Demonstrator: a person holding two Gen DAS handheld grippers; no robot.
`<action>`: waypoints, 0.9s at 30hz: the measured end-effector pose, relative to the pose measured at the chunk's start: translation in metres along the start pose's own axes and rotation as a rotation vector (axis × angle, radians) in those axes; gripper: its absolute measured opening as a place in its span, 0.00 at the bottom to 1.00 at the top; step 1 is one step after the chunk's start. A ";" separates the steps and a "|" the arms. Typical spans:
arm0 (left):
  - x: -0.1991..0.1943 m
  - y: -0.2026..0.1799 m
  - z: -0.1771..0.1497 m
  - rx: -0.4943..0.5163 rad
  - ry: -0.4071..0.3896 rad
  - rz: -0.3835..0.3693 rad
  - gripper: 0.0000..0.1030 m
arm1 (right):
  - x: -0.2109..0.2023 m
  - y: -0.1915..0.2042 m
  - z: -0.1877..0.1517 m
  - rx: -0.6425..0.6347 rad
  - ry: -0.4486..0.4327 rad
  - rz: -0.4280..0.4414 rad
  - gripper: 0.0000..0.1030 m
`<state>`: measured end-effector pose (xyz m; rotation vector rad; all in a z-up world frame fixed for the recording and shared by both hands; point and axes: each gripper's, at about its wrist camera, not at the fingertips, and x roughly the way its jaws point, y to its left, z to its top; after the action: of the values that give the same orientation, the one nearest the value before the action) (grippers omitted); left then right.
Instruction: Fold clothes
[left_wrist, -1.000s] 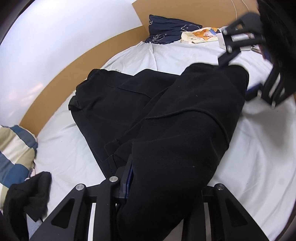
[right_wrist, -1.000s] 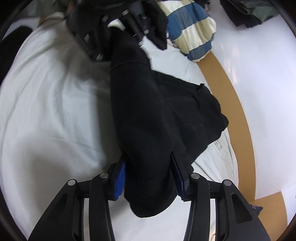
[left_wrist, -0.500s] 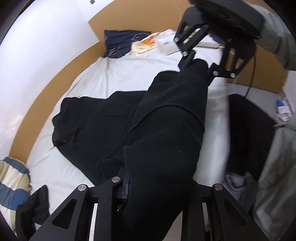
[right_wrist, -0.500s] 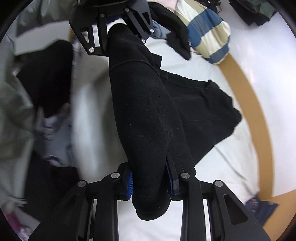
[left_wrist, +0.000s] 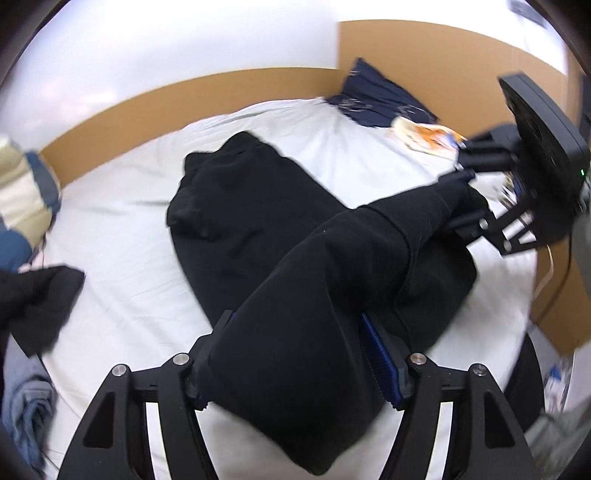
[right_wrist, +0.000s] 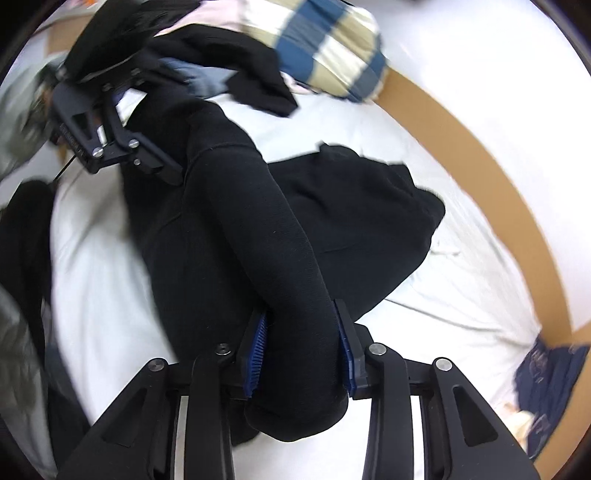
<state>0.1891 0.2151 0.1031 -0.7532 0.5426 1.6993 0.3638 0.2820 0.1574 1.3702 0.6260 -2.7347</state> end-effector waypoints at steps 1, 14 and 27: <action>0.008 0.007 0.001 -0.028 0.002 0.005 0.72 | 0.009 -0.008 0.001 0.031 -0.006 0.002 0.40; 0.072 0.059 -0.001 -0.224 -0.078 0.099 0.93 | 0.091 -0.085 -0.036 0.464 -0.123 0.123 0.67; 0.072 0.043 0.006 -0.164 -0.142 0.379 0.98 | 0.065 -0.073 -0.052 0.575 -0.275 -0.094 0.89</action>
<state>0.1352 0.2570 0.0541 -0.6669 0.4713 2.1521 0.3493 0.3784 0.1049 0.9979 -0.1319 -3.2463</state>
